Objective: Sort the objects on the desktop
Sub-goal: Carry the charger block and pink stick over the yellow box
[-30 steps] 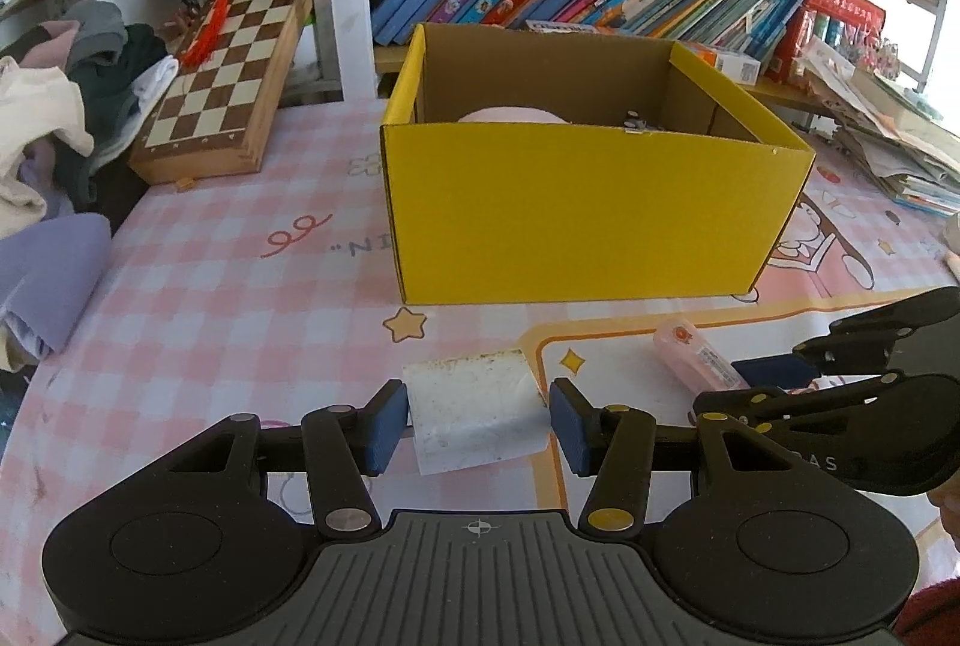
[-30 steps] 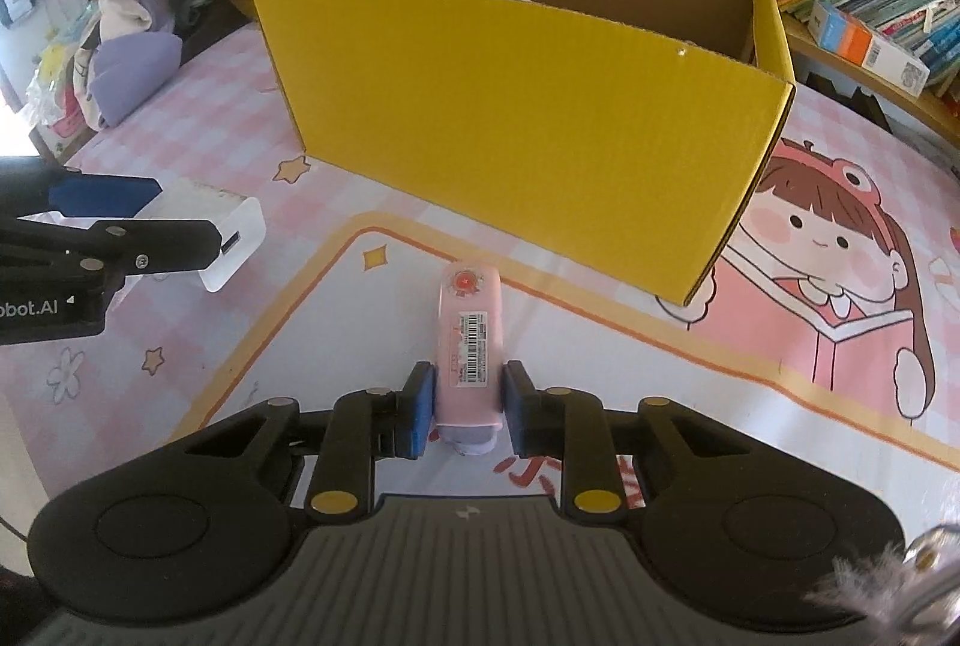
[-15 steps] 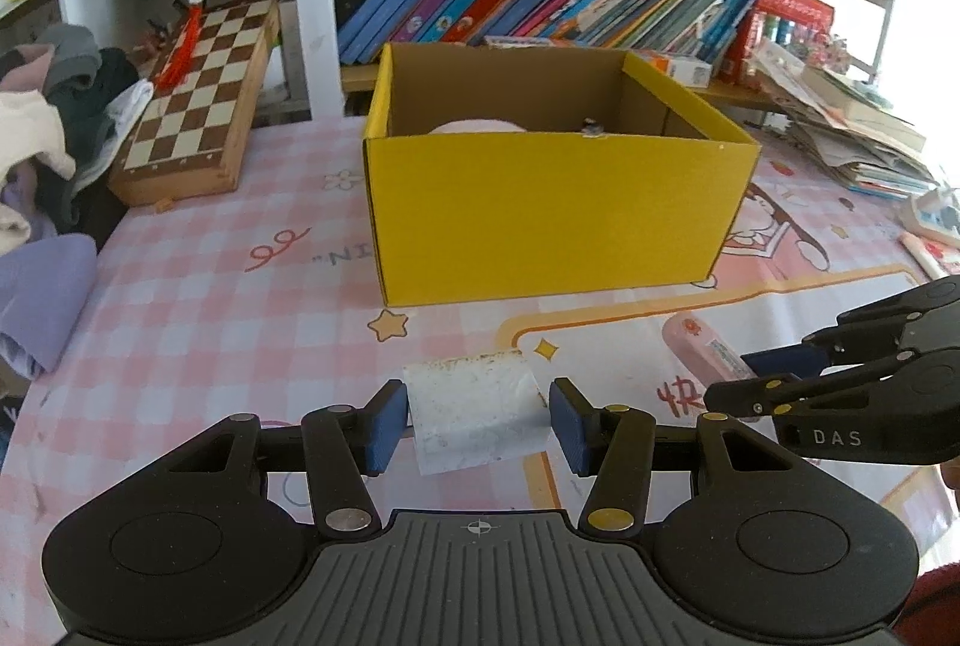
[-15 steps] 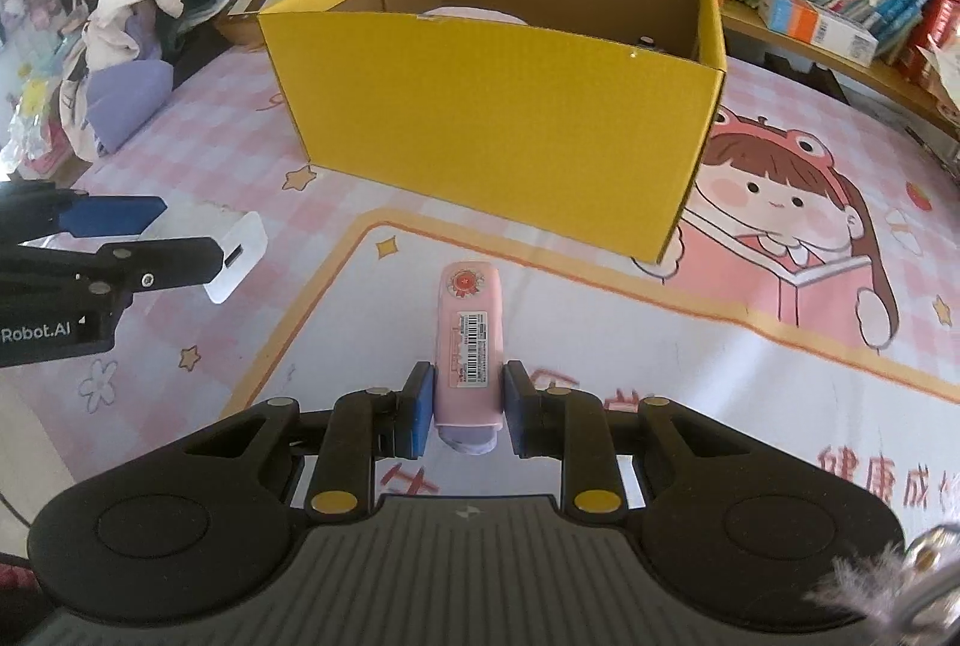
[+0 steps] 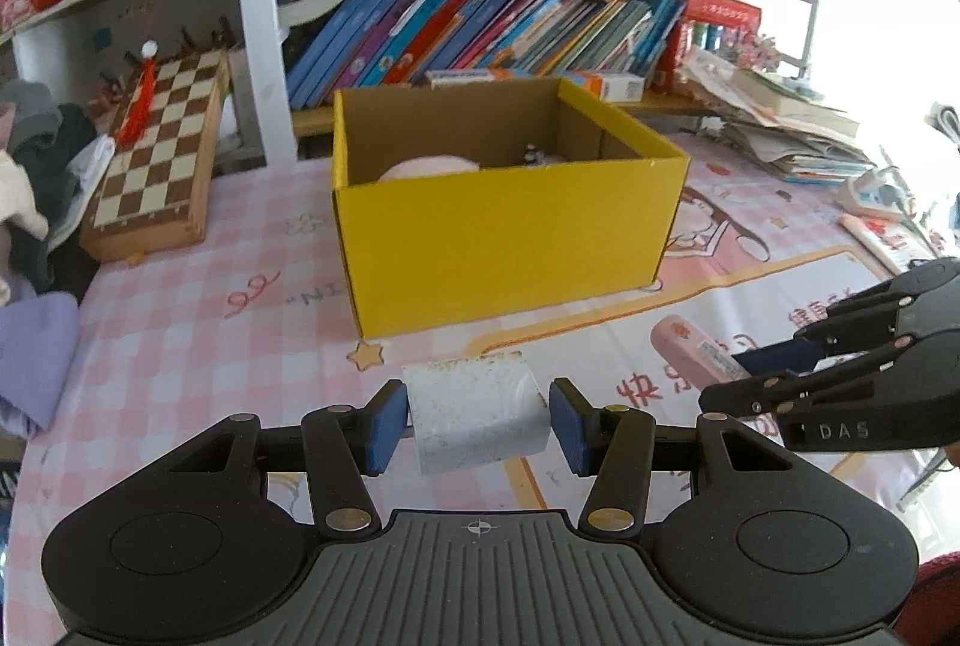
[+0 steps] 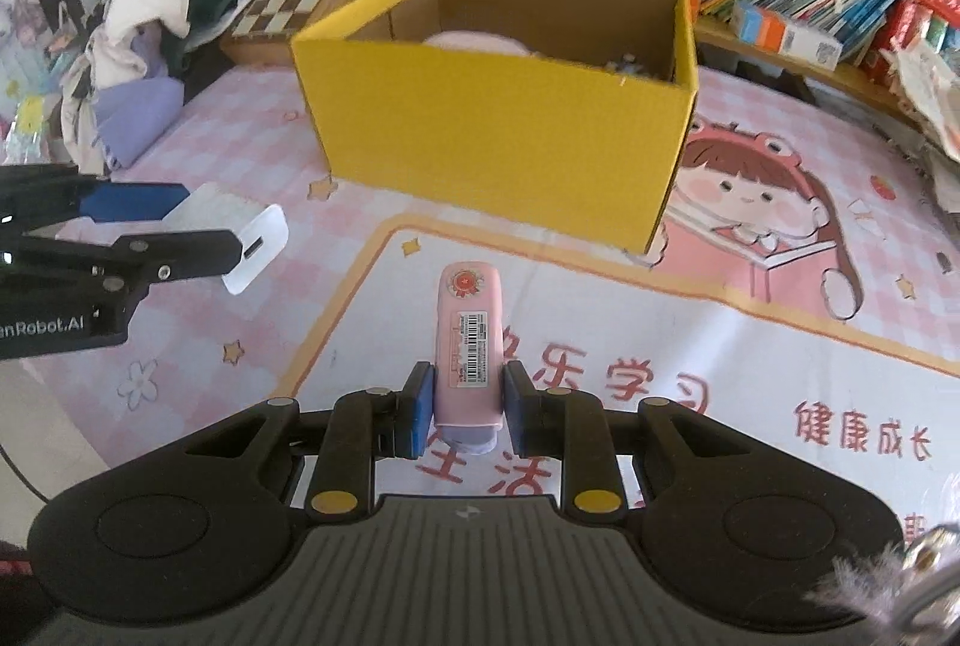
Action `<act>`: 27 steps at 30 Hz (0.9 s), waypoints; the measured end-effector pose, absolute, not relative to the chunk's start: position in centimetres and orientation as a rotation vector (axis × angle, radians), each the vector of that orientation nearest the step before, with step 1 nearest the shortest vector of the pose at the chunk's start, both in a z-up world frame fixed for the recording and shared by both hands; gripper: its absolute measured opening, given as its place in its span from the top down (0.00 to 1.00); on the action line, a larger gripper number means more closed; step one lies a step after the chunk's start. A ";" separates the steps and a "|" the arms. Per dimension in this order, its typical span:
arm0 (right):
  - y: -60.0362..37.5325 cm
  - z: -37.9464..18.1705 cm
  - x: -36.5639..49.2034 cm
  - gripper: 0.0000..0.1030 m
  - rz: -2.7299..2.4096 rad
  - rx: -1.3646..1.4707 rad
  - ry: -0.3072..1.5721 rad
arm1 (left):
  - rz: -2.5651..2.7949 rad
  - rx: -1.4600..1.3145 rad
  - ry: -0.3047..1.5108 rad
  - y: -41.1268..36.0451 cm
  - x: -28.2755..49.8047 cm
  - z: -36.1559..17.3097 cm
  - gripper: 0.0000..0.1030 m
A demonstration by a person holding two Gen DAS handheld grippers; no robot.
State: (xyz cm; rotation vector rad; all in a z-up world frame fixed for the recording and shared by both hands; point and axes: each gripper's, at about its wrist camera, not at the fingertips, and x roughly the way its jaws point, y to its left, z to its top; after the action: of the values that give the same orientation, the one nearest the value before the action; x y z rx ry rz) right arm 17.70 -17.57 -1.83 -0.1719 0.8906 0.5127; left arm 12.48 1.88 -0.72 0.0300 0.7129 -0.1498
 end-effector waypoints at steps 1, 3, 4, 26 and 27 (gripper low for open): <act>-17.6 -1.4 17.7 0.78 0.506 -0.169 0.881 | -0.158 0.031 0.707 1.9 12.4 -0.4 0.51; -17.6 -0.5 17.6 0.78 0.499 -0.168 0.860 | -0.177 0.040 0.691 1.9 12.4 0.2 0.51; -17.5 -0.1 17.7 0.78 0.498 -0.171 0.849 | -0.185 0.049 0.682 1.9 12.4 0.4 0.51; -15.6 7.3 24.5 0.78 0.559 -0.246 0.703 | -0.197 0.082 0.496 2.8 18.4 5.9 0.51; -15.5 7.4 25.2 0.78 0.562 -0.254 0.703 | -0.195 0.085 0.497 2.7 18.9 5.9 0.51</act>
State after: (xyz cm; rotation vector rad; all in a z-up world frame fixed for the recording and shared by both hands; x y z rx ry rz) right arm 25.18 -15.53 7.41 -0.2537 0.7034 0.5622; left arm 18.89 2.68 5.90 0.0846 0.4966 -0.1947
